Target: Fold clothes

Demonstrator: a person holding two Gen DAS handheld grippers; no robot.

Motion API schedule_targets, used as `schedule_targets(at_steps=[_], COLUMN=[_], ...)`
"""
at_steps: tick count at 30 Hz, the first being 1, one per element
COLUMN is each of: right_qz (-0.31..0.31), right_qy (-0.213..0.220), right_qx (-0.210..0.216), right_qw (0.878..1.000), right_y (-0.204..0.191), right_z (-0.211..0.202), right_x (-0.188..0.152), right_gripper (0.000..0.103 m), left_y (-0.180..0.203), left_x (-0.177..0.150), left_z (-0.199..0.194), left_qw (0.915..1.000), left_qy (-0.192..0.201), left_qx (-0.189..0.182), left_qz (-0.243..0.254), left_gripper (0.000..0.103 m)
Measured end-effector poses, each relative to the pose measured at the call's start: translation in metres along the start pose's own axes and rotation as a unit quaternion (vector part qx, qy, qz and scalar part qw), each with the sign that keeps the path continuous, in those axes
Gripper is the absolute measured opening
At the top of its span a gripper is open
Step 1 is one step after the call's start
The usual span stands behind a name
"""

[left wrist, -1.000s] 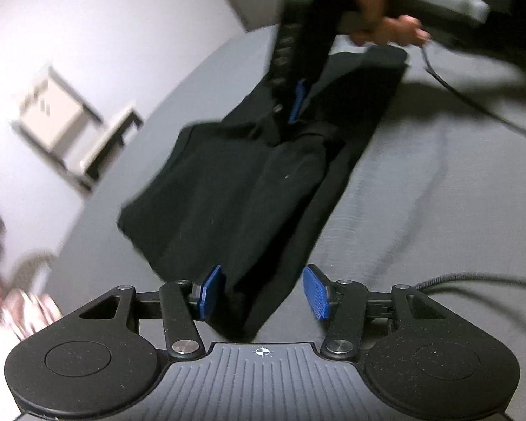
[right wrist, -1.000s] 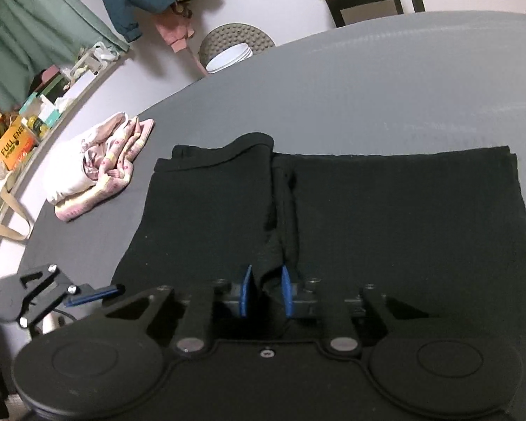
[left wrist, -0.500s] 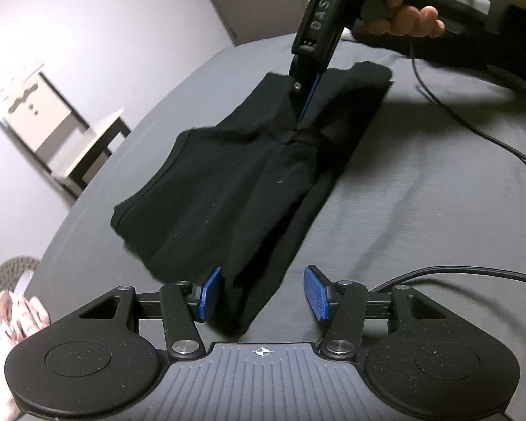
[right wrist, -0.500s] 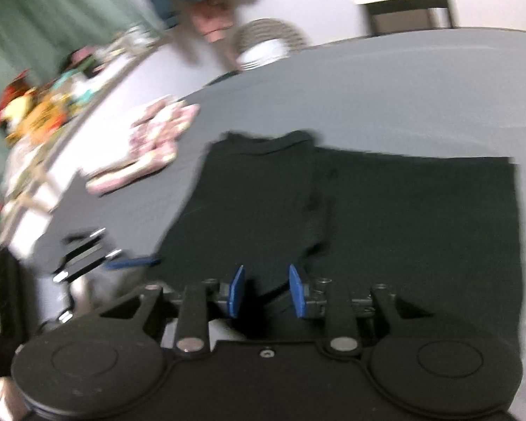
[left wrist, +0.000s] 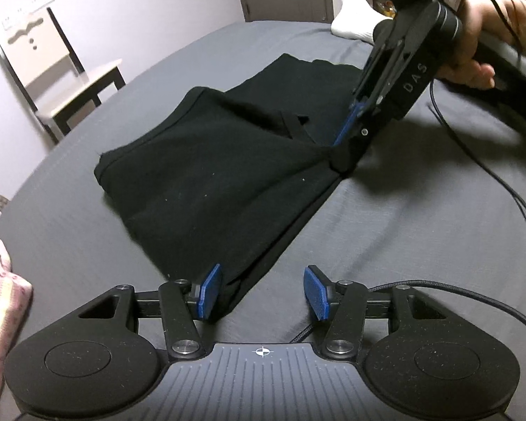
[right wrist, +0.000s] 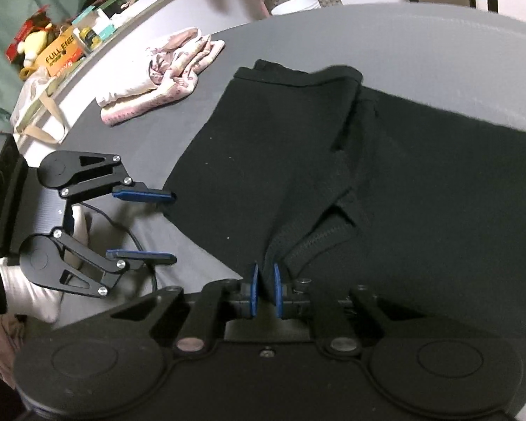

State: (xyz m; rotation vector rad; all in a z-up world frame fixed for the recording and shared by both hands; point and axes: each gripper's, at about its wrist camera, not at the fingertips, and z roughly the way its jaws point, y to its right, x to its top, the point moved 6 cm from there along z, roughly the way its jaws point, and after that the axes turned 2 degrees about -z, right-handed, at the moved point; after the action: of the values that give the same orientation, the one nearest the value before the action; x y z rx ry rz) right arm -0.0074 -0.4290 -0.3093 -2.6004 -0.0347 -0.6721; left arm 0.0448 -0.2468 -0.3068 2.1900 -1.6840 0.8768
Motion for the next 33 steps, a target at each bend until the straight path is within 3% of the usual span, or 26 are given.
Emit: schedule_targets(at_steps=[2, 4, 6, 8, 11, 14, 15, 16, 17, 23, 26, 28, 33], right_qz=[0.007, 0.021, 0.042, 0.066, 0.094, 0.099, 0.092, 0.080, 0.072, 0.118, 0.135, 0.140, 0.072], right_qy=[-0.003, 0.008, 0.043, 0.097, 0.157, 0.155, 0.153, 0.149, 0.144, 0.132, 0.132, 0.140, 0.157], right_qx=[0.011, 0.025, 0.033, 0.013, -0.034, -0.044, -0.050, -0.060, -0.070, -0.071, -0.065, -0.064, -0.050], right_qw=[1.000, 0.999, 0.998, 0.993, 0.983, 0.982, 0.983, 0.984, 0.985, 0.982, 0.980, 0.978, 0.984], right_y=[0.000, 0.003, 0.010, 0.021, 0.040, 0.048, 0.047, 0.045, 0.044, 0.055, 0.060, 0.059, 0.029], right_z=[0.000, -0.006, -0.017, -0.027, -0.032, -0.021, -0.017, -0.013, -0.010, -0.011, -0.010, -0.017, -0.031], right_x=[0.000, 0.003, 0.010, 0.019, 0.031, 0.036, 0.036, 0.035, 0.034, 0.029, 0.027, 0.028, 0.036], right_gripper=[0.013, 0.024, 0.033, 0.042, 0.042, 0.041, 0.035, 0.013, 0.009, 0.008, 0.020, 0.021, 0.021], left_y=[0.002, 0.001, 0.002, 0.004, 0.004, 0.004, 0.004, 0.004, 0.004, 0.004, 0.003, 0.004, 0.006], left_x=[-0.001, 0.000, 0.001, 0.002, 0.003, 0.002, 0.002, 0.001, 0.001, -0.001, -0.002, -0.001, 0.006], left_z=[-0.001, -0.002, -0.003, -0.003, -0.003, -0.003, -0.004, -0.004, -0.004, -0.004, -0.005, -0.006, -0.013], left_qw=[1.0000, 0.9999, 0.9998, 0.9994, 0.9995, 0.9997, 0.9997, 0.9998, 0.9998, 0.9999, 0.9999, 0.9998, 0.9998], left_qy=[-0.002, -0.004, -0.006, -0.010, -0.011, -0.009, -0.008, -0.008, -0.007, -0.005, -0.004, -0.002, 0.013], left_qx=[0.001, 0.001, 0.001, 0.002, 0.001, 0.001, 0.001, 0.001, 0.001, -0.002, -0.001, 0.000, -0.010], left_qz=[0.006, 0.010, 0.019, 0.032, 0.030, 0.024, 0.022, 0.020, 0.019, 0.015, 0.015, 0.019, 0.011], left_gripper=[0.053, 0.054, 0.054, 0.054, 0.054, 0.054, 0.054, 0.054, 0.054, 0.054, 0.054, 0.055, 0.057])
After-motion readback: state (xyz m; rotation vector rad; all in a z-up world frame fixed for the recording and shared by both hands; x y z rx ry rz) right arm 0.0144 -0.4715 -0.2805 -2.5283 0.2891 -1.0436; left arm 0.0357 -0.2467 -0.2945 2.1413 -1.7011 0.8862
